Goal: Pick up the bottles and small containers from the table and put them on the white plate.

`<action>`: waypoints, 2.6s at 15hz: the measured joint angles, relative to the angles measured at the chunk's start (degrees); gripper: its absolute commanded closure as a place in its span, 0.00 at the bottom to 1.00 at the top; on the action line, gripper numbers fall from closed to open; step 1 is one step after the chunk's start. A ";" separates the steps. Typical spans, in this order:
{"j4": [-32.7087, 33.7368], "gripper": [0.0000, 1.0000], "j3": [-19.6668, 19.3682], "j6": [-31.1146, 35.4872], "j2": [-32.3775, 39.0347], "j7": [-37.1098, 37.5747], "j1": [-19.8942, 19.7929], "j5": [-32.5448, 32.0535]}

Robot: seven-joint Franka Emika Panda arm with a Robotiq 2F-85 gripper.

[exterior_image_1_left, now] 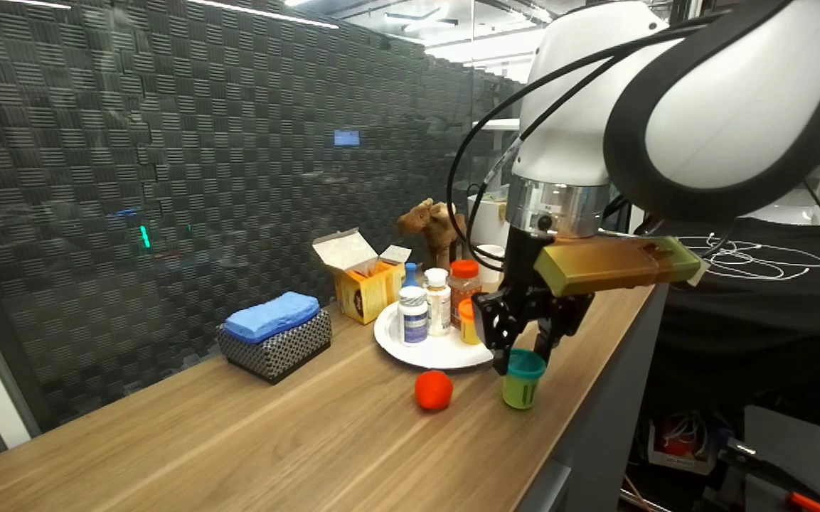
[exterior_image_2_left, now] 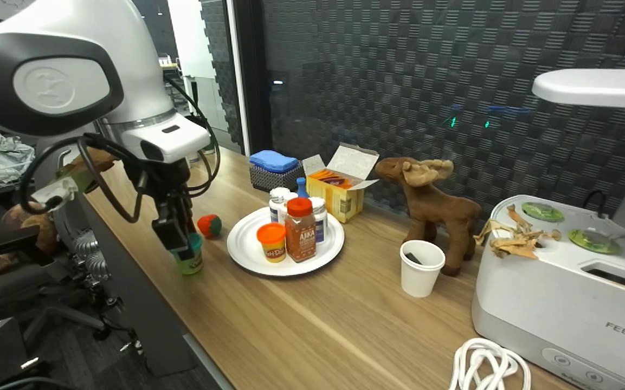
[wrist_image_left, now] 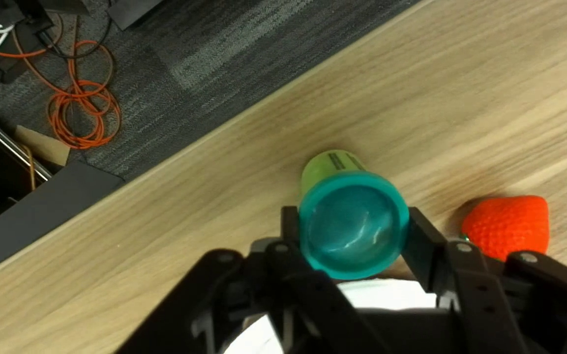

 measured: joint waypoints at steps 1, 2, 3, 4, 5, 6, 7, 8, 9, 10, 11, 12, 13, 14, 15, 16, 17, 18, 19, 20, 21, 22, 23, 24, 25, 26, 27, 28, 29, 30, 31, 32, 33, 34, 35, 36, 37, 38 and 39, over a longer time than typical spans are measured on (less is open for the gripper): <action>0.52 0.71 0.00 -0.37 -0.25 0.00 0.00 0.12; 1.24 0.71 0.00 -0.91 -0.53 0.01 0.00 0.13; 2.08 0.71 0.00 -1.35 -0.72 0.06 -0.04 0.13; 3.03 0.71 0.00 -1.73 -0.75 0.13 -0.15 0.13; 4.02 0.71 0.00 -1.82 -0.69 0.25 -0.35 0.13; 5.04 0.71 -0.01 -1.78 -0.49 0.42 -0.62 0.08; 6.10 0.71 -0.04 -1.78 -0.12 0.46 -0.95 0.08; 7.17 0.71 -0.11 -1.78 0.49 0.48 -1.27 0.08; 8.24 0.71 -0.22 -1.77 1.30 0.48 -1.55 0.07; 9.34 0.71 -0.35 -1.76 2.36 0.50 -1.78 -0.03; 10.48 0.71 -0.52 -1.73 3.61 0.60 -1.92 -0.25; 11.61 0.71 -0.76 -1.70 4.99 0.76 -1.95 -0.57; 12.76 0.71 -1.02 -1.67 6.45 1.06 -1.95 -0.94; 13.91 0.71 -1.29 -1.66 7.95 1.34 -1.93 -1.33; 15.12 0.71 -1.58 -1.65 9.49 1.53 -1.87 -1.55; 16.30 0.71 -1.86 -1.65 10.94 1.59 -1.74 -1.58; 17.52 0.71 -2.19 -1.65 12.40 1.62 -1.48 -1.58; 18.63 0.71 -2.53 -1.65 13.68 1.64 -1.13 -1.58; 19.71 0.71 -2.86 -1.65 14.87 1.65 -0.73 -1.58; 20.67 0.71 -3.21 -1.66 15.91 1.68 -0.26 -1.58; 21.50 0.71 -3.57 -1.66 16.83 1.72 0.25 -1.58; 22.22 0.71 -3.94 -1.67 17.63 1.75 0.77 -1.58; 22.83 0.71 -4.35 -1.67 18.34 1.79 1.30 -1.58; 23.40 0.71 -4.82 -1.69 18.82 1.79 1.74 -1.63; 23.82 0.21 -5.21 -1.75 19.14 1.79 2.12 -1.63; 24.08 0.21 -5.57 -1.77 19.32 1.80 2.54 -1.63; 24.19 0.14 -5.85 -1.77 19.40 1.80 2.89 -1.66; 24.20 0.07 -6.08 -1.77 19.47 1.80 3.23 -1.68; 24.20 0.00 -6.22 -1.77 19.53 1.81 3.54 -1.70; 24.16 0.00 -6.26 -1.74 19.52 1.81 3.80 -1.70; 24.07 0.00 -6.24 -1.71 19.44 1.73 4.08 -1.69; 23.81 0.00 -6.15 -1.62 19.18 1.63 4.35 -1.69; 23.40 0.00 -5.99 -1.51 18.74 1.50 4.65 -1.69; 22.72 0.00 -5.81 -1.42 18.03 1.43 5.01 -1.69; 21.81 0.00 -5.63 -1.41 17.12 1.43 5.43 -1.69; 20.70 0.00 -5.47 -1.41 16.02 1.56 5.93 -1.69; 19.38 0.00 -5.20 -1.48 14.79 1.88 6.40 -1.69; 17.97 0.00 -4.78 -1.76 13.51 2.36 6.79 -1.65; 16.52 0.00 -4.32 -1.80 12.35 3.32 7.14 -1.65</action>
